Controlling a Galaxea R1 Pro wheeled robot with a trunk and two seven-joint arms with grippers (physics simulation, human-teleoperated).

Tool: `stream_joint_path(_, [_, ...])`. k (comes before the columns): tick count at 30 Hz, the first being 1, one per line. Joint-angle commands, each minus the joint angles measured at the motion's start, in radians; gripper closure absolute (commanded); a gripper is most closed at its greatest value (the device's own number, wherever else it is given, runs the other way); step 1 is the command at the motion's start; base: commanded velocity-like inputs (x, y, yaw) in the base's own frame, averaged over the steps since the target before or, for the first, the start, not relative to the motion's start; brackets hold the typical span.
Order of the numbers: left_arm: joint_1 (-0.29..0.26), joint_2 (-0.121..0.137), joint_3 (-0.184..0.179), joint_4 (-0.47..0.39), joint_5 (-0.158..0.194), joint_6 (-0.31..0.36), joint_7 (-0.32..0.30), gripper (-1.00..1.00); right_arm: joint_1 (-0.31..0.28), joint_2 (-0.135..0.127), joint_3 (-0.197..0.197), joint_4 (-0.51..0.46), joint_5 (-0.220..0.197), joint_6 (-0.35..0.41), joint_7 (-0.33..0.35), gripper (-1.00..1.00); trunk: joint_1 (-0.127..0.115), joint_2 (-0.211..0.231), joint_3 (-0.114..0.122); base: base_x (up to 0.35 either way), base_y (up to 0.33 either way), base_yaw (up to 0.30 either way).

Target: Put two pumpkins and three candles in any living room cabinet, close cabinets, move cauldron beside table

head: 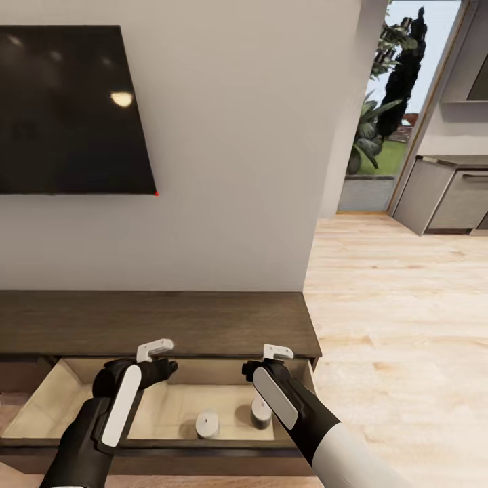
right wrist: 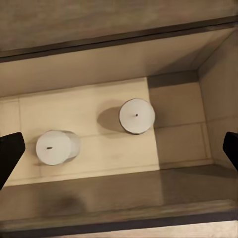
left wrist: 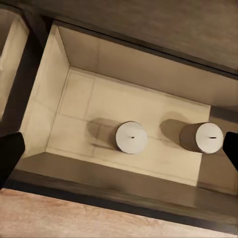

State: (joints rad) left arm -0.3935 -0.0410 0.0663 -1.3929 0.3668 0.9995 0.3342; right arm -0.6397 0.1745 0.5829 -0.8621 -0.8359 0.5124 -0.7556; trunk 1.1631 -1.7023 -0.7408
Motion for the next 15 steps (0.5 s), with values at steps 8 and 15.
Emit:
stream_joint_path(8, [-0.002, 0.007, 0.007, 0.0, 0.002, 0.002, 0.0, -1.0, 0.0, 0.0, 0.0, 0.001, 0.001, 0.0, 0.0, -1.0, 0.0, 0.0, 0.0, 0.0, 0.0, 0.215])
stream_joint_path(15, [-0.002, 0.006, 0.007, 0.0, 0.003, 0.002, 0.0, -1.0, 0.0, 0.0, 0.0, 0.001, 0.001, 0.0, 0.0, -1.0, -0.004, 0.007, 0.003, 0.0, 0.0, 0.282])
